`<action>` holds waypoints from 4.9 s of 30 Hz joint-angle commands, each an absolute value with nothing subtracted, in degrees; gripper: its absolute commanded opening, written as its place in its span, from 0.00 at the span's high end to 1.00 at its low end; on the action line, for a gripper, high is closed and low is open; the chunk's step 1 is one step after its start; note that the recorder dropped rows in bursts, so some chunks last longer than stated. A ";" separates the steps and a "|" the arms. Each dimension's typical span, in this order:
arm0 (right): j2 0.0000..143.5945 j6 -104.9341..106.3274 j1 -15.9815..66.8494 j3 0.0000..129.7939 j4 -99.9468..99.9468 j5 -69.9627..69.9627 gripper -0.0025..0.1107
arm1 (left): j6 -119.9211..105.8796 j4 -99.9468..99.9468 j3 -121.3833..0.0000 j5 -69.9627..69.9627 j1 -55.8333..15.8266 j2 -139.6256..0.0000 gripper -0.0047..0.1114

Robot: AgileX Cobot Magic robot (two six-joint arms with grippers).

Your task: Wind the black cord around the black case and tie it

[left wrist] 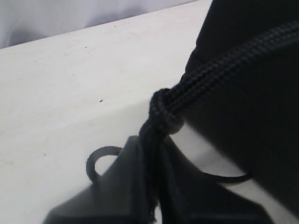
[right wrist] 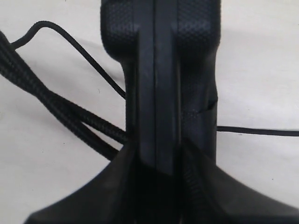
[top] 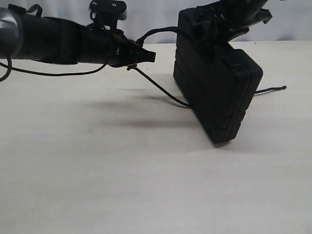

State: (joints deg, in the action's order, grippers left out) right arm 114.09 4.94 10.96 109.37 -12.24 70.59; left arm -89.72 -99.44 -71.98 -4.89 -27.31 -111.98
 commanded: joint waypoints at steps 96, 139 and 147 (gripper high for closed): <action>113.11 6.66 10.68 109.31 -12.80 69.96 0.69 | -107.47 -74.74 -82.08 -3.45 -42.64 -114.58 0.96; 113.11 6.65 10.68 109.31 -13.02 69.96 0.69 | -107.60 -56.39 -74.33 0.00 -42.67 -111.46 0.78; 113.11 6.65 10.68 109.31 -13.02 69.96 0.69 | -107.68 -56.50 -75.38 2.12 -42.67 -111.57 0.96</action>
State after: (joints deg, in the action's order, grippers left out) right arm 113.39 6.63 10.84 109.37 -13.20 70.22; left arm -107.98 -56.28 -74.50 0.72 -42.58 -111.66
